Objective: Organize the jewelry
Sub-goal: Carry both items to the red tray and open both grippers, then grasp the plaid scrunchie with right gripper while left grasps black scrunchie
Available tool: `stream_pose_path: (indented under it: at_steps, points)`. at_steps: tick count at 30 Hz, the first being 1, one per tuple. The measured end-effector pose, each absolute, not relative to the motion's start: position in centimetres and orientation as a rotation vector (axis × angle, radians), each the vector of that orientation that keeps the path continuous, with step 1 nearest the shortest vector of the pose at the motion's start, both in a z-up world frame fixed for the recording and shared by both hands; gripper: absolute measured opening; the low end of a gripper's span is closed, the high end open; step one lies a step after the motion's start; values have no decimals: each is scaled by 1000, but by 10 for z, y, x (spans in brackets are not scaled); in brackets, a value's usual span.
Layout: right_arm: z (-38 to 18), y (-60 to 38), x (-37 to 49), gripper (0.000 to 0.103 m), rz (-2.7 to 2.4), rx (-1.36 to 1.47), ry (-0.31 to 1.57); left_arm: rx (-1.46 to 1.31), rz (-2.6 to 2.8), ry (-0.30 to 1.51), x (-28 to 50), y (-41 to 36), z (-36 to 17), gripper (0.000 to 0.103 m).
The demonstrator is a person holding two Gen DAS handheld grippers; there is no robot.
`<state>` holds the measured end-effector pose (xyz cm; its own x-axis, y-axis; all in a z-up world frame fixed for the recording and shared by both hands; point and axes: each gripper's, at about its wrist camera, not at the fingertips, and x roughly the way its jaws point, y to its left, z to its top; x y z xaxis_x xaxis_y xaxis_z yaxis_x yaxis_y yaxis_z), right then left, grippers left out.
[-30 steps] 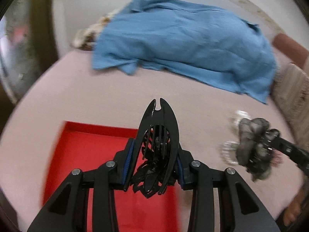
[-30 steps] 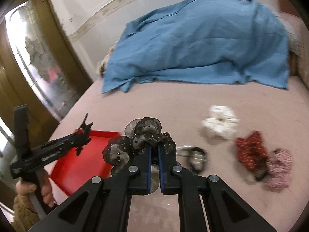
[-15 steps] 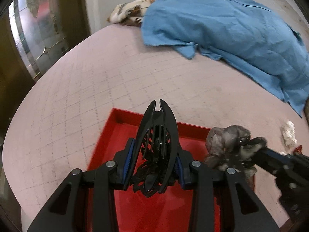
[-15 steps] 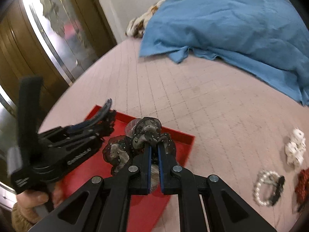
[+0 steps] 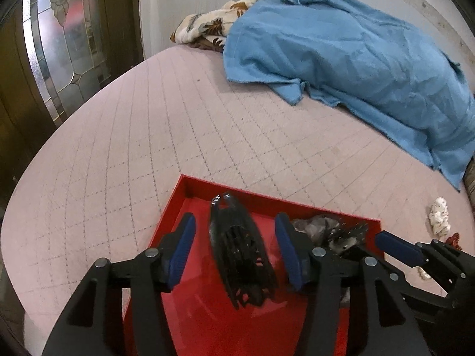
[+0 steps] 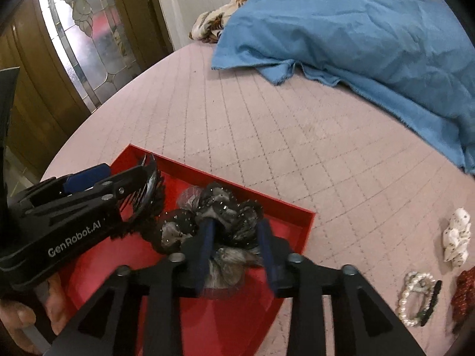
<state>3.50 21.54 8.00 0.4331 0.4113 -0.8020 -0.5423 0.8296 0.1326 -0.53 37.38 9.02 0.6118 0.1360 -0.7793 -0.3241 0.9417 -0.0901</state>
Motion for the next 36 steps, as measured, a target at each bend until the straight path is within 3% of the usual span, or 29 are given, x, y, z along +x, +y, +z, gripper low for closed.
stream_pose_path:
  at_steps: [6, 12, 20, 28, 36]
  points:
    - [103, 195, 20, 52, 593, -156, 888, -229, 267, 827, -12, 369, 97, 63]
    - [117, 141, 6, 54, 556, -114, 864, -195, 258, 791, -21, 355, 104, 68]
    - [121, 0, -16, 59, 369, -36, 846, -185, 219, 710, -39, 324, 117, 69]
    - [115, -150, -20, 61, 147, 157, 819, -111, 62, 662, -69, 242, 147, 69]
    - [86, -232, -11, 62, 40, 323, 799, -47, -135, 809, -44, 142, 140, 69]
